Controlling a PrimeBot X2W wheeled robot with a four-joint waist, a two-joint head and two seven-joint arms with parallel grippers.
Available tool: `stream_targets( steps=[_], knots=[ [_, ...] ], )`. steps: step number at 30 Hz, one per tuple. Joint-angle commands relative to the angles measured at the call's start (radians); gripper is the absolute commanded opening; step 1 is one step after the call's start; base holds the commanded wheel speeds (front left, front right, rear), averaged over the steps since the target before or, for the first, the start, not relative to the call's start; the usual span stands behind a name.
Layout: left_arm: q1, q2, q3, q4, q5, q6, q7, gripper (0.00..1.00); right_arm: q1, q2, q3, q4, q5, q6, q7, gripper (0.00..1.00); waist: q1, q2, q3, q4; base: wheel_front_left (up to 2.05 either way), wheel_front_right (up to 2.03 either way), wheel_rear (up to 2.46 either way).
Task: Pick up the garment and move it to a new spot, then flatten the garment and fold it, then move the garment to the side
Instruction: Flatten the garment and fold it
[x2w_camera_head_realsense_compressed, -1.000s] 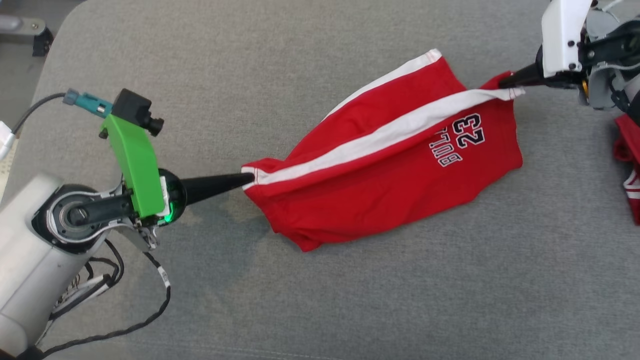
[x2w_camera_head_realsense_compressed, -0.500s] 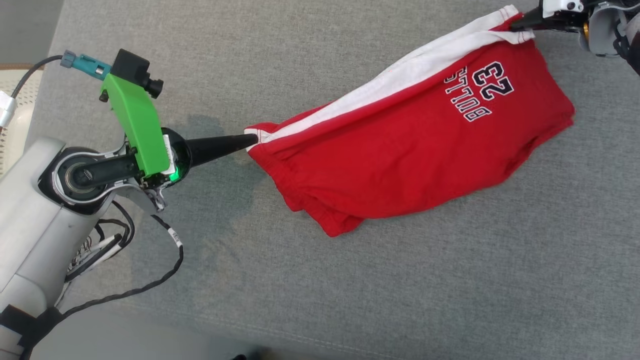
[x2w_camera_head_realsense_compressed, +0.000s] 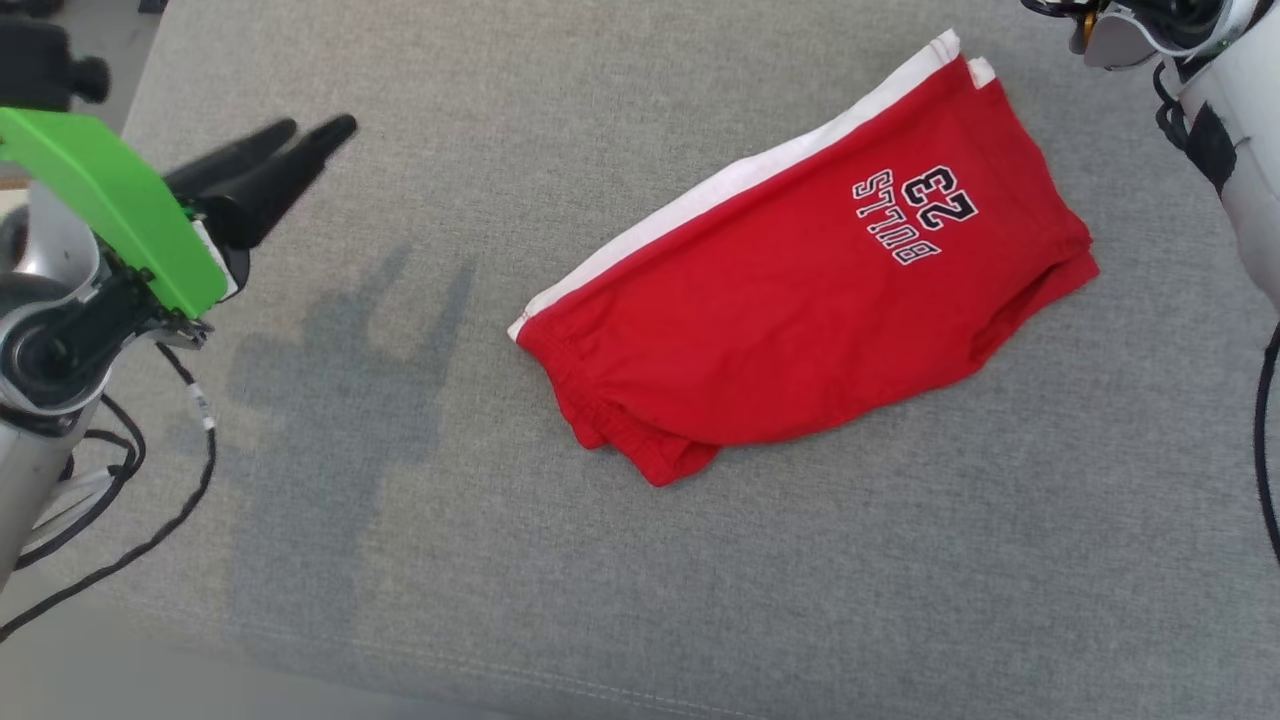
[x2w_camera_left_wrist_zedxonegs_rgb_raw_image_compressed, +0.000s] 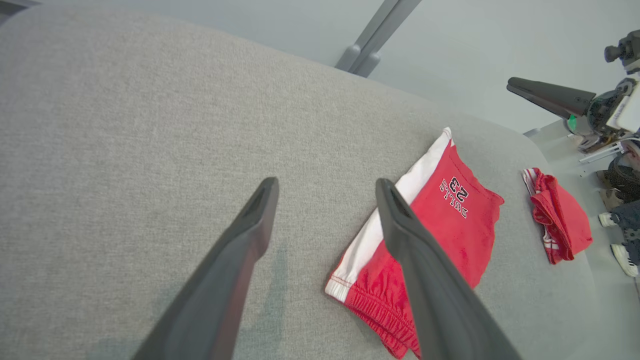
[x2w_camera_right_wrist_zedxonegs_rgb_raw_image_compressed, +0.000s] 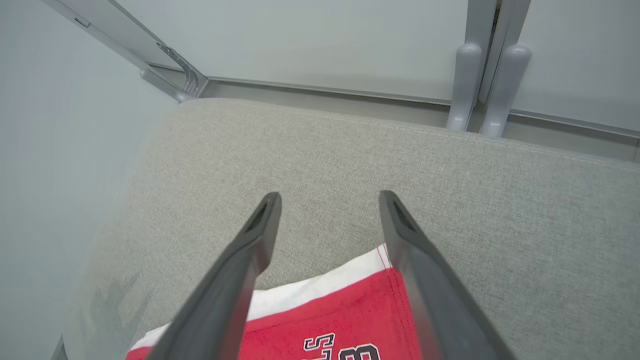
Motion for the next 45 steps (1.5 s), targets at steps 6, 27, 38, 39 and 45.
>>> stream_targets(
  steps=[6,27,38,39,45],
  knots=[
    [0.089,0.031,-0.013,0.020,0.331,0.041,-0.406,1.00,0.220,-0.067,0.017,-0.189,-0.009,0.000,-0.433,1.00,0.0000,0.0000,-0.153,-0.045,0.00,0.00,0.00],
    [0.658,-0.373,0.324,-0.219,0.817,0.256,-0.659,1.00,0.440,-0.103,0.134,0.159,-0.043,0.000,-0.661,1.00,0.0000,0.0000,-0.140,0.120,0.00,0.00,0.00],
    [0.714,-0.522,0.397,-0.166,0.949,0.155,-0.659,1.00,0.401,-0.131,0.155,0.238,-0.002,-0.001,-0.471,1.00,0.0000,0.0000,-0.090,0.217,0.00,0.00,0.00],
    [0.719,-0.535,0.404,-0.158,0.956,0.149,-0.659,1.00,0.402,-0.131,0.158,0.241,-0.001,-0.001,-0.462,1.00,0.0000,0.0000,-0.088,0.219,0.00,0.00,0.00],
    [0.725,-0.571,0.450,-0.134,0.997,0.109,-0.660,1.00,0.426,-0.140,0.182,0.283,-0.027,-0.001,-0.370,1.00,0.0000,0.0000,-0.085,0.220,0.00,0.00,0.00]
  ],
)
